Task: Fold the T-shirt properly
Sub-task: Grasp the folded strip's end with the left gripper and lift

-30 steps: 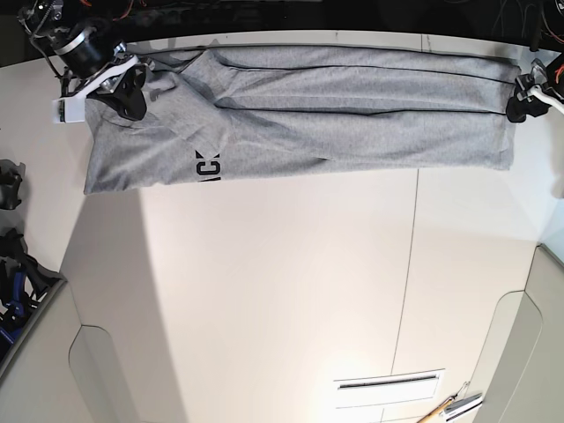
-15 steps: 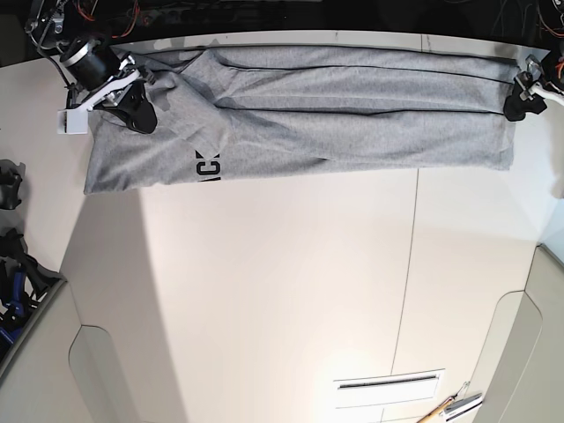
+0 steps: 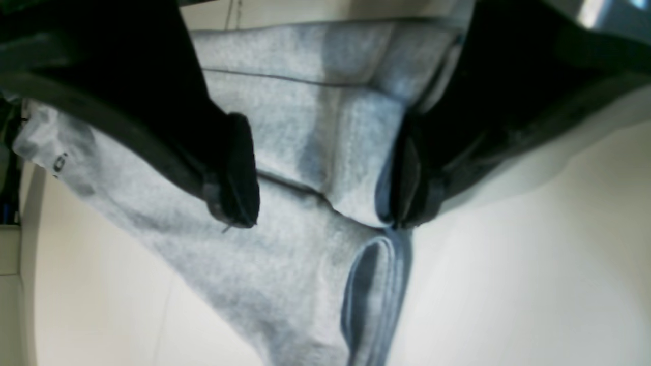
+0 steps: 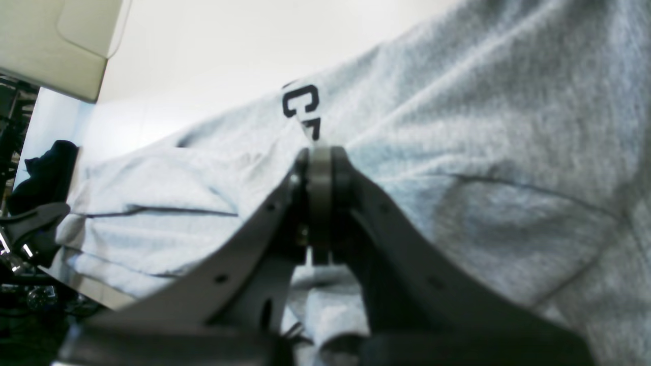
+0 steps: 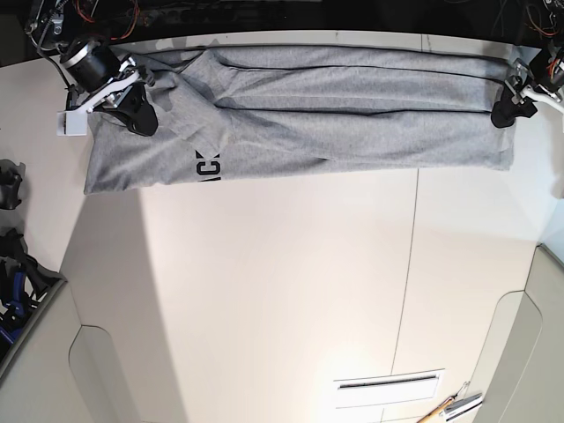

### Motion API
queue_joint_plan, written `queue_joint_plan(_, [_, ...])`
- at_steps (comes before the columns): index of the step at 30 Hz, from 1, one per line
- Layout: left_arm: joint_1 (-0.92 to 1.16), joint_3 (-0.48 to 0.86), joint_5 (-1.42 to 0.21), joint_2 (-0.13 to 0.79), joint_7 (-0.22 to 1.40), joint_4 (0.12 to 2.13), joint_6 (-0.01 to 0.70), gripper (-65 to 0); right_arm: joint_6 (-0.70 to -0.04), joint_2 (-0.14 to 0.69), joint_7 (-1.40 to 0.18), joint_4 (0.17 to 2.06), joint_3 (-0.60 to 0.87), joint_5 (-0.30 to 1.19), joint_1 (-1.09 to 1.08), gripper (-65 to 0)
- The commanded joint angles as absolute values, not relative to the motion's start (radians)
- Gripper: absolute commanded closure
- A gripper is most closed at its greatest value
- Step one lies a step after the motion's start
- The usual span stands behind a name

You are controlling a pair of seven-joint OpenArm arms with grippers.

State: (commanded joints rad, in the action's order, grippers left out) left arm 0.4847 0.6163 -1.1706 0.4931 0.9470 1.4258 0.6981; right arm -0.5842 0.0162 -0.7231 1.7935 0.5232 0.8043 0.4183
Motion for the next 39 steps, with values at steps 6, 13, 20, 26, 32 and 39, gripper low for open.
queue_joint_plan(6, [0.482,0.574,-1.170,0.493,0.941,1.426,0.698,-20.1,-0.584,0.017,-0.728,1.794,0.523,0.804,0.418,0.0])
queue_joint_plan(13, [0.479,0.574,-1.170,0.493,0.898,1.426,0.698,0.0,-0.584,0.017,-0.734,1.795,0.523,0.806,0.418,0.0])
queue_joint_plan(20, [0.445,0.577,-1.162,0.493,0.880,1.485,0.698,0.0,-0.584,0.017,-0.761,1.848,0.524,0.856,0.418,0.0])
queue_joint_plan(26, [0.367,0.577,-1.103,0.493,0.879,1.506,0.698,0.0,-0.584,0.017,-0.771,1.940,0.547,0.854,0.419,0.0])
queue_joint_plan(32, [0.228,0.577,-0.942,0.494,0.874,1.506,0.698,0.0,-0.584,0.017,-0.771,1.970,0.625,0.854,0.418,0.0])
queue_joint_plan(39, [0.131,0.576,-0.828,0.519,0.848,1.506,0.698,0.0,-0.584,0.017,-0.786,1.970,0.691,0.874,0.419,0.0])
